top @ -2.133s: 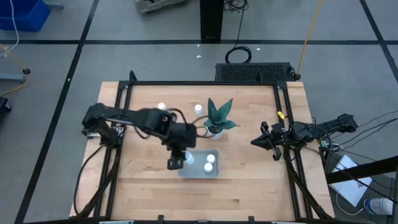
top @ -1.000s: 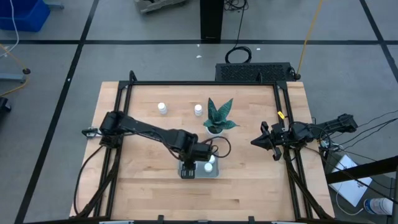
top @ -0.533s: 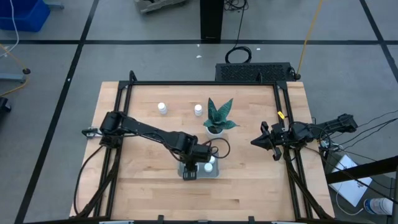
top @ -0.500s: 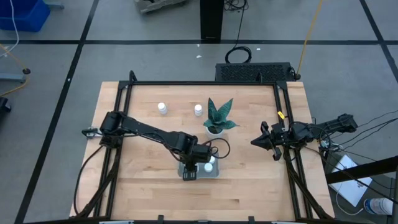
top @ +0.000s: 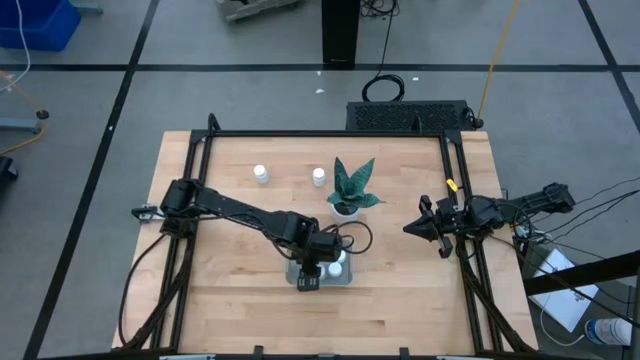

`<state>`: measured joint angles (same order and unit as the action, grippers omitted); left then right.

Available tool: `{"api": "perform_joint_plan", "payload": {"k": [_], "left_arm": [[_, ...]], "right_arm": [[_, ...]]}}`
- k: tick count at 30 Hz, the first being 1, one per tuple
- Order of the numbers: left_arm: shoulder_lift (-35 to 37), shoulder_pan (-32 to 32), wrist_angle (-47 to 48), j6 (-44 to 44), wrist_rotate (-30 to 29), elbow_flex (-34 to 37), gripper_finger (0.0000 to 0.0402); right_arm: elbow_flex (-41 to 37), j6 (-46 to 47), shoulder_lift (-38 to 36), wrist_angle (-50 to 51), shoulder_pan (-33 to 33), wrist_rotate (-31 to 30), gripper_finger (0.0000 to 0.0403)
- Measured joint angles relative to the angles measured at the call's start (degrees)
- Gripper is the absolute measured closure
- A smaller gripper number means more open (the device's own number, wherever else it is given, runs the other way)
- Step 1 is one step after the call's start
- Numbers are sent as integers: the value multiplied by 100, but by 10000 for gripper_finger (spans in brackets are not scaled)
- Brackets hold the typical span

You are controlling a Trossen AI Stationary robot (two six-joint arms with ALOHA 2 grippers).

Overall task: Pick and place pill bottles into a basket
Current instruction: Put the white pill bottle into the white bin

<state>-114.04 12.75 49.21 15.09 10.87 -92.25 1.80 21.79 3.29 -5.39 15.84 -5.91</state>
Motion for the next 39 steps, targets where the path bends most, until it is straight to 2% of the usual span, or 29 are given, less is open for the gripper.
{"api": "perform_joint_plan", "payload": {"k": [4,12,22,29,39], "left_arm": [[0,0,-70,-27,-39,0,235],[0,0,-138,-105,-43,-2,197],[0,-2,-111,-254,-85,-7,216],[379,-112,969,-558,-165,-11,240],[1759,-582,2316,-876,-1220,-11,241]], "right_arm": [[0,1,0,0,0,0,399],[1,1,-1,0,-1,0,399],[0,0,0,0,1,0,399],[1,0,-1,2,0,0,398],[0,-1,-2,0,-1,0,399]]}}
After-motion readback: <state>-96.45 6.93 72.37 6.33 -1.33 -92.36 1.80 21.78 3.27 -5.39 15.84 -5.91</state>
